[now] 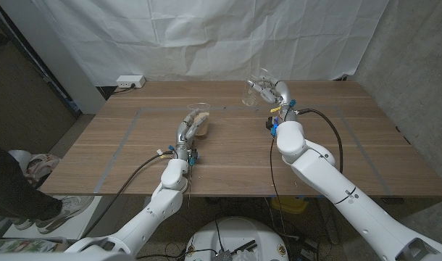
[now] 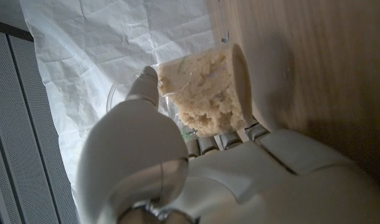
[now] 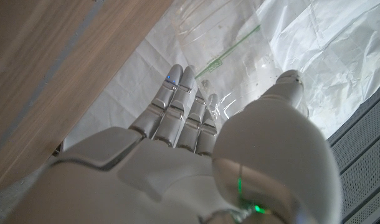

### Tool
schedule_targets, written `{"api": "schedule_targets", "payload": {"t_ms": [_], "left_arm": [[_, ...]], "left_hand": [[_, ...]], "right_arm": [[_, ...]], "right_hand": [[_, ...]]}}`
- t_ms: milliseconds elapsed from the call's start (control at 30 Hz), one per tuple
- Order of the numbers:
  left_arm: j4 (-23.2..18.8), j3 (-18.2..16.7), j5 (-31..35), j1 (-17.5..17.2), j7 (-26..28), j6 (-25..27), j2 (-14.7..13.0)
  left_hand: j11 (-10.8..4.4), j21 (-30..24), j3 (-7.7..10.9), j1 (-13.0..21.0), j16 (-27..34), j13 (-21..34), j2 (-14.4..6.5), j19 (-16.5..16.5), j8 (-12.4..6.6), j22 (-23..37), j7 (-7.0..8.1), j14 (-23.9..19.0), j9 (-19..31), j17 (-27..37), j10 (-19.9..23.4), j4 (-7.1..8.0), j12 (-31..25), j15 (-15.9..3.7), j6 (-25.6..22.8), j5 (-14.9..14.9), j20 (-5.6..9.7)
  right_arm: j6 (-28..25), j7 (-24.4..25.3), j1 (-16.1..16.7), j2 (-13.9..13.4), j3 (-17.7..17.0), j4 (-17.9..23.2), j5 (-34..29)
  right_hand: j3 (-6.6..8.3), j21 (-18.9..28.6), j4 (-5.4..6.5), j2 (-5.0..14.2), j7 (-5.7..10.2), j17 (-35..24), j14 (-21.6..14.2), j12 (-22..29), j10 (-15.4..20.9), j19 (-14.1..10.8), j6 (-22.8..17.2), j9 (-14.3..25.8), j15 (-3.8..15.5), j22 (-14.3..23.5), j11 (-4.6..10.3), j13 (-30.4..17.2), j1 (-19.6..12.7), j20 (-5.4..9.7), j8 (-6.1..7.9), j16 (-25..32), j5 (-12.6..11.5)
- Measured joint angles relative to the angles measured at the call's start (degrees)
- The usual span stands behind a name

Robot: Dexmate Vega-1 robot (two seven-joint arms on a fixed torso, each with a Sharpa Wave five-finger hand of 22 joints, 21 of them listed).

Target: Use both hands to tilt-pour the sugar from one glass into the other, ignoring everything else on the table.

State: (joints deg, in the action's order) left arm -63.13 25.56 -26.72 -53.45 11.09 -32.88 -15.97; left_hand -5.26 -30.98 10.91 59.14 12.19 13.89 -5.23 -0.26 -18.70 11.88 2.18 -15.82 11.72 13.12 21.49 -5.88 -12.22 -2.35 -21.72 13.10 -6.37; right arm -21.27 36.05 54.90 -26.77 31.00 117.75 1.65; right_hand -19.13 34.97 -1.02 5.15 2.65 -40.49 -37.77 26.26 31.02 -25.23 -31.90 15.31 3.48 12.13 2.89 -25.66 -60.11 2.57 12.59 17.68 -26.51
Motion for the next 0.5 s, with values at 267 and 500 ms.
{"api": "schedule_targets", "payload": {"t_ms": [267, 500], "left_arm": [[-1.9, 0.34, 1.19, -1.08, 0.64, 1.12, -1.81], [-3.48, 1.02, 2.63, -1.47, 0.17, 2.1, -4.03]], "left_hand": [[0.21, 0.28, -0.57, -1.22, -0.25, -0.29, 0.3, -0.4, 1.3, 0.0, -0.47, 0.74, -0.27, 0.08, -2.04, 0.51, 0.52, 0.13, 1.3, 0.0, -0.4], [0.32, 0.51, -1.83, -2.33, -0.78, -0.6, 1.45, -1.46, 3.47, 0.0, -0.77, 3.2, -0.54, 0.08, -5.46, 0.35, 1.17, 0.12, 4.29, 0.26, -1.05]], "right_arm": [[2.73, 0.9, 0.0, 0.66, 0.15, -1.37, -1.23], [2.86, 1.01, -0.01, 0.95, 0.0, -1.51, -1.8]], "right_hand": [[0.25, 0.23, 0.25, -0.01, 0.0, 0.0, 0.0, 0.0, 0.0, 0.0, 0.01, 0.0, 0.0, 0.0, 0.0, -0.22, -0.01, 0.0, 0.0, 0.0, 0.0], [0.25, 0.44, 0.25, -0.01, -0.01, 0.01, 0.0, 0.0, 0.0, 0.0, 0.01, 0.0, 0.0, 0.0, 0.0, -0.21, -0.01, 0.0, -0.01, 0.0, -0.24]]}}
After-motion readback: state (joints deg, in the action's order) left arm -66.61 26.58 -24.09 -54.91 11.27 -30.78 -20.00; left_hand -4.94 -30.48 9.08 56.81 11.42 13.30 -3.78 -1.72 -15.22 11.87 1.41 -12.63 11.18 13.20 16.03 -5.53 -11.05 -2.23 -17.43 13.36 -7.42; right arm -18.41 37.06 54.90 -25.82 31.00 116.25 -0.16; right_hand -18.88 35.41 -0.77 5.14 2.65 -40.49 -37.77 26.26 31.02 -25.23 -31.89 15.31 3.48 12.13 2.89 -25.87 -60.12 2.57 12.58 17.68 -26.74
